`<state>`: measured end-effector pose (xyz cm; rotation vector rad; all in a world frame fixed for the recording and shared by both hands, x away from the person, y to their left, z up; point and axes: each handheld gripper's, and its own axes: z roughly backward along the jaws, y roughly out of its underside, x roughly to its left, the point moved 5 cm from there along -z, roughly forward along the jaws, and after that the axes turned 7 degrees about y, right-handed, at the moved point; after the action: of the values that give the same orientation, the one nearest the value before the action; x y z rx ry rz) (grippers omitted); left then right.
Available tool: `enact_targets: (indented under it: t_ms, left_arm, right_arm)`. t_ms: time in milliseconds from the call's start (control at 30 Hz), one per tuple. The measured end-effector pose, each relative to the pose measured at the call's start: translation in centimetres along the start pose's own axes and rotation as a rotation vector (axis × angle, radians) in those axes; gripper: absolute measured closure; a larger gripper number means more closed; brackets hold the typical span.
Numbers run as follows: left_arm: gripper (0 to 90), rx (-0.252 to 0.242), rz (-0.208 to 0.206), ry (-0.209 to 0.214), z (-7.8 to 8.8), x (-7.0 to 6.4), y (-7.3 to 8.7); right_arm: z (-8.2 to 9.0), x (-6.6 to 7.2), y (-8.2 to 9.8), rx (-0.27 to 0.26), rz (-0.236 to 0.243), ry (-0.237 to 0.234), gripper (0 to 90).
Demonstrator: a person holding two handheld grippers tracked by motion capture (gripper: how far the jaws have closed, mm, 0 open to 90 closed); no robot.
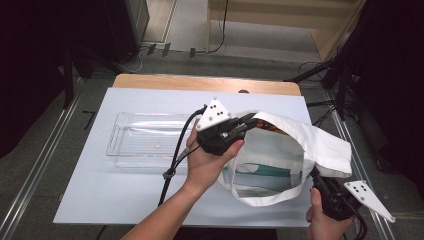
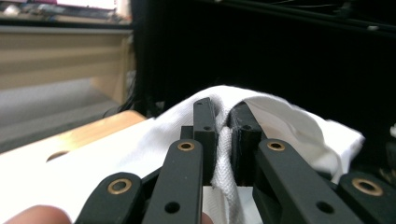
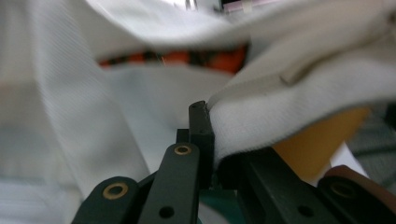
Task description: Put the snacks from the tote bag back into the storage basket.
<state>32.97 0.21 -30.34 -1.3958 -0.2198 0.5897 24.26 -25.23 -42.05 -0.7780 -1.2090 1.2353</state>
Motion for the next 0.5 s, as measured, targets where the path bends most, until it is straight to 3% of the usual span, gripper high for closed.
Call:
enact_targets:
  t_ms: [33, 100, 133, 233, 333, 400, 467, 500]
  left_arm:
    - [84.7, 0.009, 0.011, -0.020, -0.3, 0.7, 0.2]
    - [84.7, 0.019, 0.020, -0.040, -0.8, 1.8, 0.4]
    - [84.6, 0.020, 0.038, -0.057, -1.1, 2.7, 0.4]
    - [84.6, 0.026, 0.044, -0.072, -1.4, 3.7, 0.4]
    - [84.6, 0.052, 0.047, -0.094, -1.8, 4.7, 0.9]
    - [84.3, 0.074, 0.061, -0.123, -2.4, 5.2, 1.7]
    - [84.2, 0.064, 0.085, -0.117, -2.5, 5.3, 2.3]
    - [84.1, 0.057, 0.089, -0.107, -2.5, 5.3, 2.4]
  right_arm:
    - [-0.7, -1.0, 1.8, 0.105, -0.017, 0.021, 89.2]
    - [-0.8, -1.4, 2.3, 0.131, -0.030, 0.030, 89.2]
    - [-0.9, -2.5, 3.8, 0.206, -0.052, 0.042, 89.2]
    - [-0.8, -3.3, 4.8, 0.247, -0.035, 0.061, 89.3]
    - [-0.7, -4.4, 6.2, 0.333, -0.009, 0.069, 89.5]
    - [-0.9, -4.7, 6.7, 0.370, 0.041, 0.094, 89.4]
    - [-0.9, -4.7, 6.7, 0.364, 0.028, 0.089, 88.9]
    - [-0.8, -4.6, 6.4, 0.326, 0.011, 0.070, 84.3]
